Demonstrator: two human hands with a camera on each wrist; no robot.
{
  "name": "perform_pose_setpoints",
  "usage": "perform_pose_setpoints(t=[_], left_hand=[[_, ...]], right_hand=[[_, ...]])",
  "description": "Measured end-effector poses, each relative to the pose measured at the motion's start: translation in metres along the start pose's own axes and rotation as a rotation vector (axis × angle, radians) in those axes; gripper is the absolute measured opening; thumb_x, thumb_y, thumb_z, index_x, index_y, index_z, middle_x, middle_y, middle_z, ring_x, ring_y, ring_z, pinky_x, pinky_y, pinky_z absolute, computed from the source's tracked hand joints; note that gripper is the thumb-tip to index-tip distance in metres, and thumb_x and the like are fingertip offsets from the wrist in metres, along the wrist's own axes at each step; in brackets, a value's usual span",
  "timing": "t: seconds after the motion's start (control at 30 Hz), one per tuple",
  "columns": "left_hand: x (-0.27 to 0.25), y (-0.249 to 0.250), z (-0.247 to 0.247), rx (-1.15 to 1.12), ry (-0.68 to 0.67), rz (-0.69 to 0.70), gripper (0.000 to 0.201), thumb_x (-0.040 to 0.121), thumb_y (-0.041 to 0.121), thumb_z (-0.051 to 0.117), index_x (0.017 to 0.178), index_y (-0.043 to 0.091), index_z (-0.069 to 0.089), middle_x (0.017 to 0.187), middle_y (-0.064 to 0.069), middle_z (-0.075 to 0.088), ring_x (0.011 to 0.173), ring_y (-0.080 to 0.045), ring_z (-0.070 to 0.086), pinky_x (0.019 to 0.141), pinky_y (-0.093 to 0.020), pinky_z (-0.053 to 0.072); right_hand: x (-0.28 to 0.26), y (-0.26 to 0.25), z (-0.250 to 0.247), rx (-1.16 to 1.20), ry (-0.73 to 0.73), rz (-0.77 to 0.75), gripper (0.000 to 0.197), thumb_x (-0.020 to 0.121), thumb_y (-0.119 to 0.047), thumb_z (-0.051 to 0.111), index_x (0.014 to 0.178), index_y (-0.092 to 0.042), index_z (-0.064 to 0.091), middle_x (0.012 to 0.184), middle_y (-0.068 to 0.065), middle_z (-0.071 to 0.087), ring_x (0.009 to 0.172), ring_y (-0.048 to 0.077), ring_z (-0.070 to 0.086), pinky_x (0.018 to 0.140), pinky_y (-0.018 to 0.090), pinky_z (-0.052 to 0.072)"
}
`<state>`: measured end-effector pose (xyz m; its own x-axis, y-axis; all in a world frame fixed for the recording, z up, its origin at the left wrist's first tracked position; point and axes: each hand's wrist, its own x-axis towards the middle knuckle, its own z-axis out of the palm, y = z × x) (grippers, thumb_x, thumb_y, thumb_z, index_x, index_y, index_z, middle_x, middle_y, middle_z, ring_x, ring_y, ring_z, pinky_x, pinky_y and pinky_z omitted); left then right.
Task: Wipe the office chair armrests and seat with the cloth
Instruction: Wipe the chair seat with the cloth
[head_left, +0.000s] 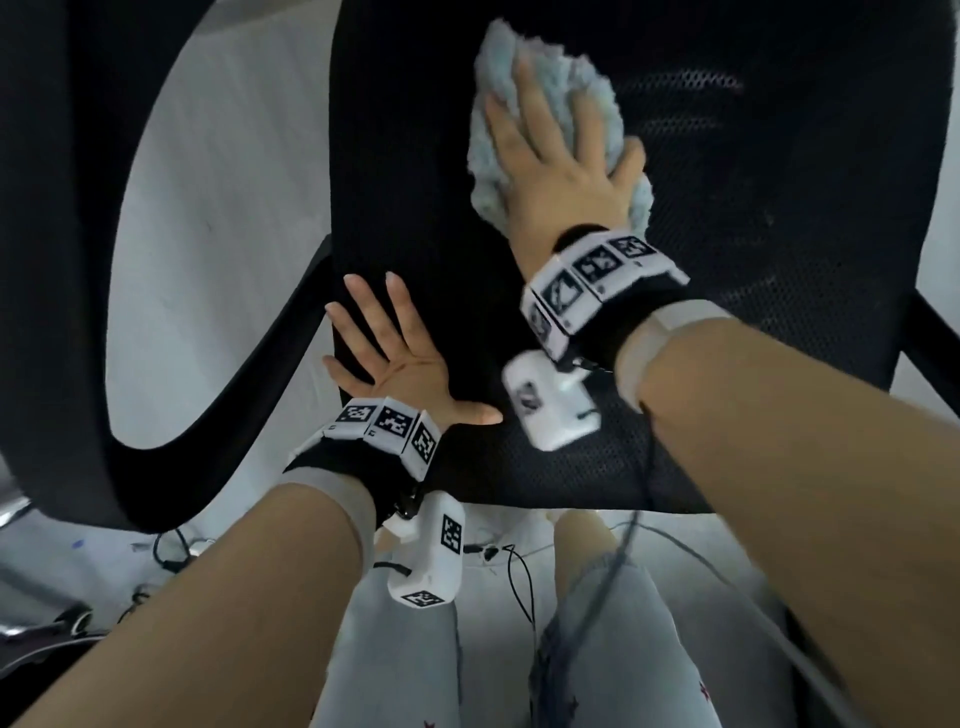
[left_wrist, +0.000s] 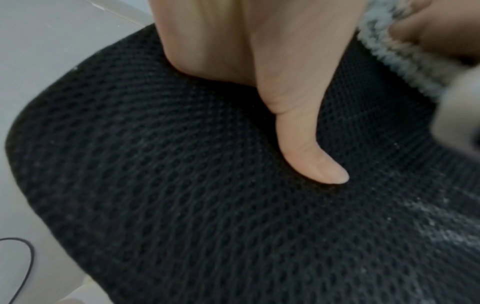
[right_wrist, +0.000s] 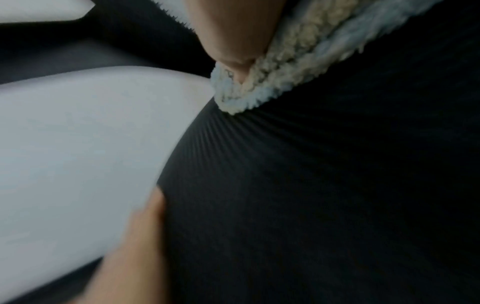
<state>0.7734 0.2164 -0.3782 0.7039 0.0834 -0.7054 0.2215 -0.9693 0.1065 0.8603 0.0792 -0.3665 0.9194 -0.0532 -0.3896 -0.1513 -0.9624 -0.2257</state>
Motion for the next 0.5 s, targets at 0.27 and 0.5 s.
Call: perform_pose_setpoints(t=[0.27,0.5], left_hand=[[0.002,0.001,-0.004,-0.008,-0.034,-0.045,0.142,0.054,0.054,0.077,0.139,0.015,-0.030,0.151,-0.017,-0.029,0.139,-0.037,-0.024,0.107,-0.062,-0.008],[0.006,-0.001,-0.005,-0.001,-0.018,-0.010,0.145,0.032,0.081,0.054,0.115,0.031,-0.053,0.147,-0.015,-0.037,0.128,-0.025,-0.038,0.106,-0.063,-0.011]], right_hand=[[-0.049,-0.021,0.019,-0.029,-0.137,-0.312,0.060,0.095,-0.031,0.034,0.144,-0.037,0.000,0.154,-0.016,-0.013,0.141,0.024,-0.002,0.109,0.057,0.003],[0.014,0.015,-0.010,0.089,0.098,0.327,0.076,0.089,-0.006,0.043,0.144,-0.040,0.001,0.155,-0.016,-0.011,0.142,0.026,-0.002,0.107,0.058,0.010]])
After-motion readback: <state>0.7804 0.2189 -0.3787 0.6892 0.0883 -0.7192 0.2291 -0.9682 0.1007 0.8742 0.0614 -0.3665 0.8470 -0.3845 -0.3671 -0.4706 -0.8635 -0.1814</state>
